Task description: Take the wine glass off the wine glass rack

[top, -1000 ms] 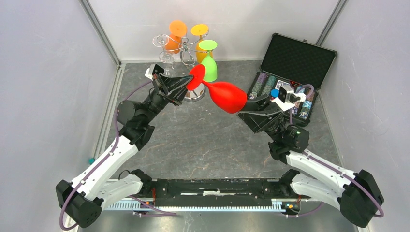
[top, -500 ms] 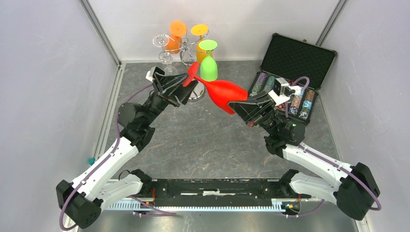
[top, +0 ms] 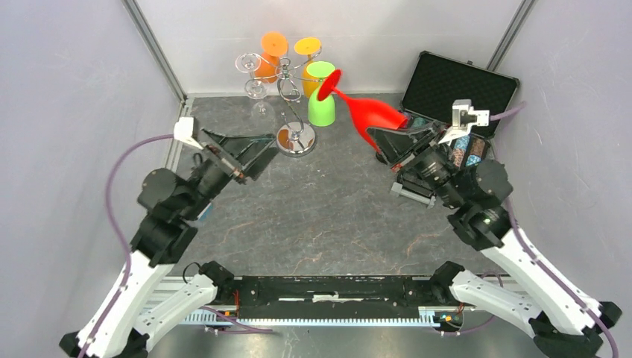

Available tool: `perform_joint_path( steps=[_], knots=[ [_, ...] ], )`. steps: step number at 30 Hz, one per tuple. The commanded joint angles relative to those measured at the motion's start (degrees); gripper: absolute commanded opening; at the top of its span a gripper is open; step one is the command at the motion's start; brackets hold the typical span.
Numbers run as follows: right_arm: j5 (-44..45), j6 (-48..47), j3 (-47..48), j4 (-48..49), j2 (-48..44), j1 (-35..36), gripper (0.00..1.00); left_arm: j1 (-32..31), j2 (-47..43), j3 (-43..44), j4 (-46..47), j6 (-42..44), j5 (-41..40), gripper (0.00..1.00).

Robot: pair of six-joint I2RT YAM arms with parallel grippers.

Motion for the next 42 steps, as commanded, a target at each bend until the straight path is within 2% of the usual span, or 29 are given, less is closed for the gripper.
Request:
perform_joint_path(
  steps=[1,5,8,11,19,27,33,42],
  knots=[
    [14.86,-15.21,10.55,-38.38,0.73,-0.03,0.0,0.24,-3.24,7.25,-25.41,32.93,-16.22,1.0],
    [15.48,-21.87,16.62,-54.95,6.77,-0.03,0.0,0.3,-5.63,7.85,-30.77,41.63,-23.44,1.0],
    [12.55,-26.26,20.38,-65.86,12.3,0.03,0.0,0.29,-5.9,7.31,-30.85,43.36,-23.41,1.0],
    [14.39,-28.49,20.47,-74.43,16.02,-0.03,0.0,0.3,-4.73,7.56,-30.97,45.38,-21.76,1.0],
    [22.25,-26.71,10.45,-78.91,15.08,-0.03,0.0,0.28,-3.47,4.4,-28.62,47.41,-22.88,1.0],
    [22.95,-28.04,7.03,-79.06,18.83,-0.59,0.0,0.25,-2.23,2.52,-27.94,49.2,-23.66,1.0],
    [19.5,-30.79,6.25,-79.45,20.28,-1.91,0.0,0.3,-0.81,1.15,-25.36,49.94,-26.25,1.0],
    [13.52,-33.53,1.55,-76.47,17.97,-4.84,0.0,0.28,2.0,2.48,-26.36,50.56,-28.81,1.0]
  ],
)
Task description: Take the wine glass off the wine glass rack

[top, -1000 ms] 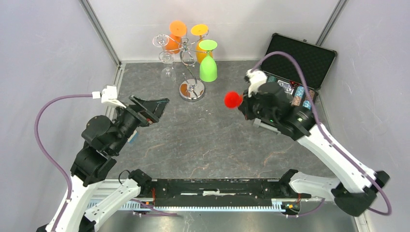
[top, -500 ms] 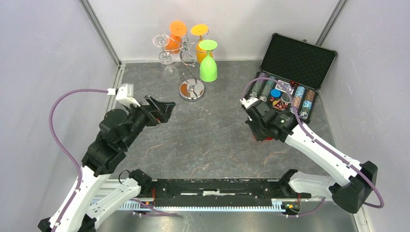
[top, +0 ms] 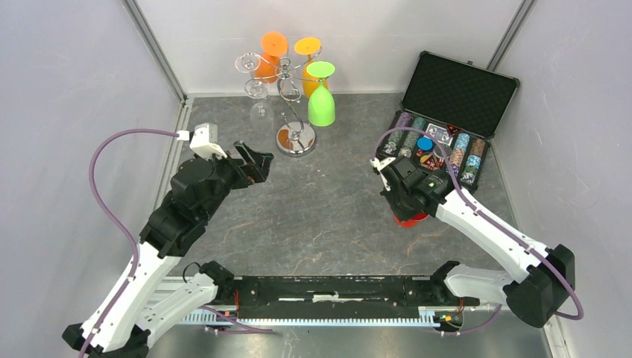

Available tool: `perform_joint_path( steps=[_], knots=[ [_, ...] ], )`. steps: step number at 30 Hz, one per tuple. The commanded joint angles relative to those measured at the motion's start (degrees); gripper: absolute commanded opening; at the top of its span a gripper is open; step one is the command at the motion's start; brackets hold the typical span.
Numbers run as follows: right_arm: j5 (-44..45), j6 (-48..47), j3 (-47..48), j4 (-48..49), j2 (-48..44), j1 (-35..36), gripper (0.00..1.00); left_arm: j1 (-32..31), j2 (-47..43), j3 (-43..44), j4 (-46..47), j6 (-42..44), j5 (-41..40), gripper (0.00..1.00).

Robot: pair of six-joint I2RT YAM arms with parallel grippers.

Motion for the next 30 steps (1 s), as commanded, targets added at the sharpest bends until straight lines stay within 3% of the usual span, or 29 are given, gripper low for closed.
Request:
perform_joint_path(
  steps=[1,3,6,8,16,22,25,30],
  knots=[
    [-3.94,-2.7,-3.03,2.73,-2.22,-1.36,0.0,0.28,0.73,1.25,1.28,2.48,-2.46,1.0],
    [-3.79,-2.76,-3.68,2.95,-2.18,-1.74,0.04,0.28,0.65,1.52,1.06,2.44,-2.31,1.0],
    [-2.88,-2.15,-1.88,2.79,-2.37,-1.92,0.3,0.27,0.66,2.15,1.56,2.67,-2.76,1.0],
    [-2.08,-1.94,0.16,2.2,-2.4,-1.96,0.42,0.27,1.03,2.8,1.83,3.26,-3.3,1.0],
    [0.78,-1.5,7.35,2.33,-3.71,-1.93,0.68,0.28,4.91,6.64,1.9,2.33,-7.0,1.0],
    [-0.36,-1.13,10.13,9.33,-7.11,-1.93,0.77,1.53,8.88,9.4,2.99,2.47,-8.64,1.0],
    [-5.47,1.78,6.51,19.34,-10.67,-1.92,0.77,6.45,13.5,14.19,3.03,1.83,0.25,1.0],
    [-14.48,9.73,-2.19,35.53,-14.13,-1.92,0.76,21.69,21.01,21.35,3.47,-2.38,24.36,1.0]
  ],
)
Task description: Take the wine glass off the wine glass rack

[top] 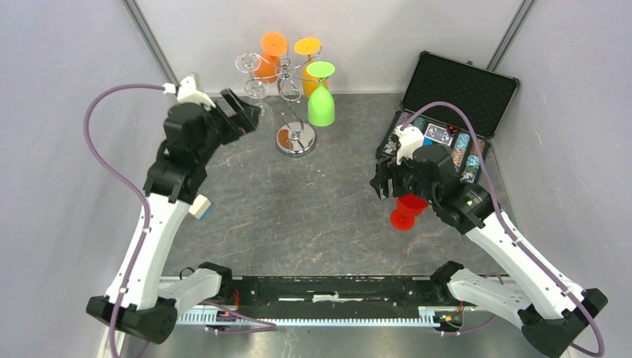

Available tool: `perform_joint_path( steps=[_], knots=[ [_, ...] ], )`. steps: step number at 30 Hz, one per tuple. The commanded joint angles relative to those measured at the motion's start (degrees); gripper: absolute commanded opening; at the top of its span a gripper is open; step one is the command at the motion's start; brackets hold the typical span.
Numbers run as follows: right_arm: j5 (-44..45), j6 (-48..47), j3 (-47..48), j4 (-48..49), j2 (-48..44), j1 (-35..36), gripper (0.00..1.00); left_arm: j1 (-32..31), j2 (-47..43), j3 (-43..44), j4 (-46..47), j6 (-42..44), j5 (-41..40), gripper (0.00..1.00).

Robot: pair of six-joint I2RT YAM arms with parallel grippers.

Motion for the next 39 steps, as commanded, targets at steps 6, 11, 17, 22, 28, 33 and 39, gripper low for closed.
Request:
perform_joint_path(
  steps=[6,11,17,22,28,33,39],
  knots=[
    [-15.3,12.88,-14.09,28.71,-2.76,-0.06,0.75,12.27,9.9,9.2,3.46,-5.34,18.53,0.93],
    [-17.25,13.81,-17.45,32.63,-2.91,-0.1,0.73,13.06,14.72,12.69,4.27,-4.78,19.33,0.66],
    [-16.16,13.37,-18.62,34.63,-2.55,-0.15,0.72,13.22,19.57,16.43,4.14,-4.99,18.5,0.51],
    [-15.95,12.11,-17.84,34.81,-1.17,-0.17,0.72,13.59,22.26,17.56,4.8,-1.86,15.37,0.51],
    [-16.31,11.49,-17.73,35.32,0.68,-0.11,0.73,14.45,24.73,18.46,5.24,-1.46,15.6,0.55],
    [-16.62,11.28,-18.0,35.94,1.93,-0.1,0.72,14.71,26.87,19.59,5.46,-2.61,17.3,0.46],
    [-16.16,11.29,-18.82,36.35,1.98,-0.1,0.72,14.78,25.72,18.38,5.41,-3.02,16.9,0.32]
  ],
)
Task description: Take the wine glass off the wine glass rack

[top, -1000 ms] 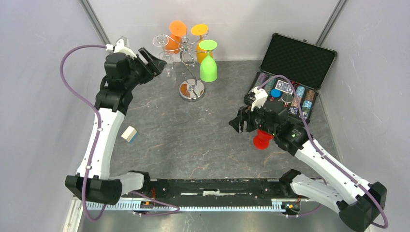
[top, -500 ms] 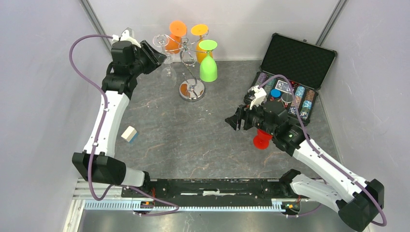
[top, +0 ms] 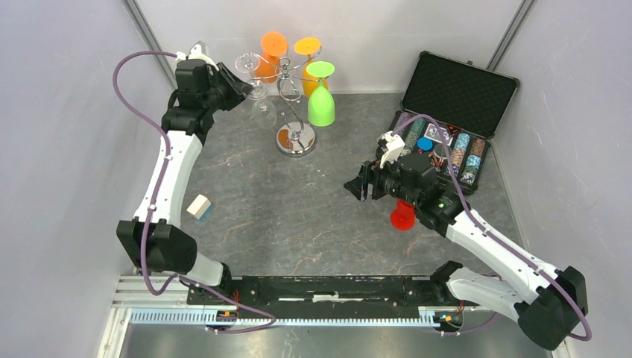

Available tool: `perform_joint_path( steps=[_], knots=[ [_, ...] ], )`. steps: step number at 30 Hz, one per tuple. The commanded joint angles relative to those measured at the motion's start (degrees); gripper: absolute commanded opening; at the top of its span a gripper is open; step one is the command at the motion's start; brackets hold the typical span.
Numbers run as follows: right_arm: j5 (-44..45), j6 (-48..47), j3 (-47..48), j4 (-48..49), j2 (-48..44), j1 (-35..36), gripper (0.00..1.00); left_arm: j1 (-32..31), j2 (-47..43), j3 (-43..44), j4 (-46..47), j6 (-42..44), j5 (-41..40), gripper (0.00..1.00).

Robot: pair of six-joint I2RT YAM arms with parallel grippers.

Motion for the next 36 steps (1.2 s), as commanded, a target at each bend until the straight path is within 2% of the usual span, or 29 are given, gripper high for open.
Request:
perform_joint_path(
  steps=[1,4,13,18,27,33,36],
  knots=[
    [0.15,-0.97,-0.69,2.94,-0.1,-0.1,0.72,0.26,-1.41,0.92,2.14,0.46,-0.27,0.3],
    [-0.04,-0.92,-0.64,3.2,0.24,-0.11,0.72,0.25,-1.87,0.33,1.84,0.57,-0.12,0.3],
    [1.99,0.48,-2.39,4.47,-0.55,-0.11,0.72,0.29,-3.33,0.55,0.56,0.0,-1.5,0.39],
    [2.77,0.67,-2.31,4.42,-0.28,-0.11,0.72,0.27,-4.17,-0.3,0.55,-1.56,-1.17,0.27],
    [7.29,0.77,-2.57,3.94,-1.69,-0.1,0.72,0.23,-6.5,-2.57,3.08,-5.59,-1.04,0.12],
    [6.95,1.2,-2.66,3.95,-0.74,-0.17,0.72,0.29,-6.37,-4.37,7.7,-10.78,2.08,0.1],
    [7.05,1.28,-2.74,3.95,-0.63,-0.11,0.72,0.28,-5.81,-5.56,10.69,-13.84,3.76,0.15]
  ],
)
